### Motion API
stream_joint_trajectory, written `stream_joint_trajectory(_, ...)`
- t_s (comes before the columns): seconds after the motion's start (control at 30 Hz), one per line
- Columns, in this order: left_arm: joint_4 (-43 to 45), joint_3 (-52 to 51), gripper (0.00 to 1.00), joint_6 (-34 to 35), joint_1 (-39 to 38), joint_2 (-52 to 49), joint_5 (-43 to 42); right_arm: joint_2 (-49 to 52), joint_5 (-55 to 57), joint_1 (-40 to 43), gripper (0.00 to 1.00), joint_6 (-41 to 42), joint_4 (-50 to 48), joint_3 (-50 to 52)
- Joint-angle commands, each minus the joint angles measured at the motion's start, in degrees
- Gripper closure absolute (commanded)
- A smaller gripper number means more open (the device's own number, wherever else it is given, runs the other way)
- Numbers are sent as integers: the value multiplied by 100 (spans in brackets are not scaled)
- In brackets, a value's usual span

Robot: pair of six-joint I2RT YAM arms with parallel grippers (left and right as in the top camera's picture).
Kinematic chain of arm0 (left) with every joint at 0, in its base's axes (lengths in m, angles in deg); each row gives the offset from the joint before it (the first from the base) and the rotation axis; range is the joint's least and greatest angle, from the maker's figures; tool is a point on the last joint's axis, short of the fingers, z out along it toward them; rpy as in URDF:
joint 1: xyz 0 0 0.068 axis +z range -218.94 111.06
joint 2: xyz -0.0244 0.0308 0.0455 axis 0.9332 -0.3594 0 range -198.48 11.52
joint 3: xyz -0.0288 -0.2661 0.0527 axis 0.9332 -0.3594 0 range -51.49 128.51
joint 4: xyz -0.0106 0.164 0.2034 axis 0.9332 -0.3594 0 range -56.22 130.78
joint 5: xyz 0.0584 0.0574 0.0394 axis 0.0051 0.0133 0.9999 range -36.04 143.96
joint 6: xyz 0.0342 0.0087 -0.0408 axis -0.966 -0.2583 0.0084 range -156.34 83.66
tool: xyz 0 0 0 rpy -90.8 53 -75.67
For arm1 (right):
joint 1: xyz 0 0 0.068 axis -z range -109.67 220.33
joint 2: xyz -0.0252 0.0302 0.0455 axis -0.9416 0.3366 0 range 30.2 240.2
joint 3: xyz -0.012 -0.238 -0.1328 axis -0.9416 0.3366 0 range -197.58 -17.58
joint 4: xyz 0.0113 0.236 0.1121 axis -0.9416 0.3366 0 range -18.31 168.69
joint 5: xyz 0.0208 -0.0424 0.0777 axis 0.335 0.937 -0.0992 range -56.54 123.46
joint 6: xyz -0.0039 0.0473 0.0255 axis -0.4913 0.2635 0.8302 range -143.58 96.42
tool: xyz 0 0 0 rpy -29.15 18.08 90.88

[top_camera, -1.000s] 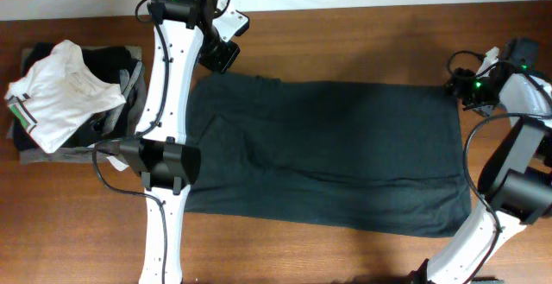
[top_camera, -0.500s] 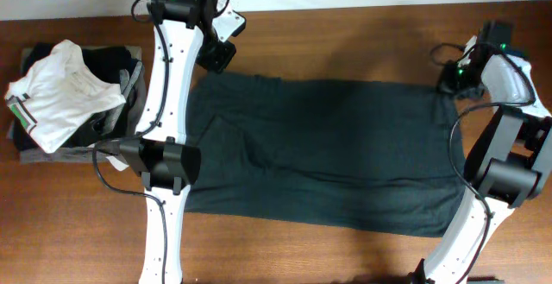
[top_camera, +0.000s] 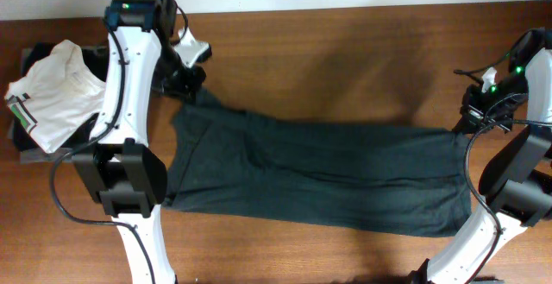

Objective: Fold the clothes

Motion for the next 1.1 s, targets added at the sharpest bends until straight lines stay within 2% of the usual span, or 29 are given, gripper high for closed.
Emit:
stream_joint_trajectory(0.0, -48, -732, 100, 55, -7, 109, -212, -192, 339, 9, 96, -15, 160, 501)
stream_joint_trajectory(0.17, -168, -1681, 99, 120, 365, 195, -289, -192, 741, 11, 96, -15, -90, 1740)
stream_joint_trajectory(0.2, -136, -1851, 99, 146, 461, 195, -326, -192, 1143, 9, 96, 227, -122, 1915)
stream_joint_trajectory(0.3, -149, -1989, 100, 190, 496, 195, -256, -192, 1902, 11, 96, 726, -42, 1939)
stream_joint_trajectory(0.37, -170, -1989, 100, 487, 496, 223, 118, -192, 2326, 11, 96, 1005, -15, 1939)
stream_joint_trajectory(0.63, -149, -1989, 100, 702, 605, 651, 341, -192, 2441, 9, 94, 1069, -39, 1939)
stream_joint_trajectory(0.67, -149, -1989, 98, 702, 612, 667, 328, -192, 2441, 9, 85, 1069, -37, 1939)
stream_joint_trajectory(0.7, -142, -2006, 91, 699, 614, 667, 245, -192, 2446, 11, 68, 1067, -35, 1939)
stream_joint_trajectory(0.73, -142, -2011, 77, 699, 614, 667, 245, -192, 2450, 15, 60, 1064, -48, 1939)
stream_joint_trajectory(0.8, -17, -2011, 70, 699, 739, 667, 264, -192, 2083, 203, 59, 1038, -439, 1891)
stream_joint_trajectory(0.87, 195, -2011, 69, 702, 796, 667, 177, -374, 376, 505, 59, 197, -907, 1836)
stream_joint_trajectory(0.9, 595, -2011, 69, 621, 726, 667, -345, -527, -544, 605, 58, -236, -1049, 1836)
stream_joint_trajectory(0.93, 833, -2011, 67, 433, 623, 664, -452, -542, -560, 605, 56, -232, -1047, 1838)
stream_joint_trajectory(1.0, 1279, -2011, 60, 437, 356, 664, -334, -533, -442, 599, 46, -203, -1228, 2011)
stream_joint_trajectory(1.03, 1443, -2011, 58, 439, 275, 664, -249, -533, -50, 599, 38, 0, -1460, 2245)
stream_joint_trajectory(1.07, 1451, -2011, 55, 439, 264, 664, -234, -533, 815, 601, 34, 450, -1840, 2710)
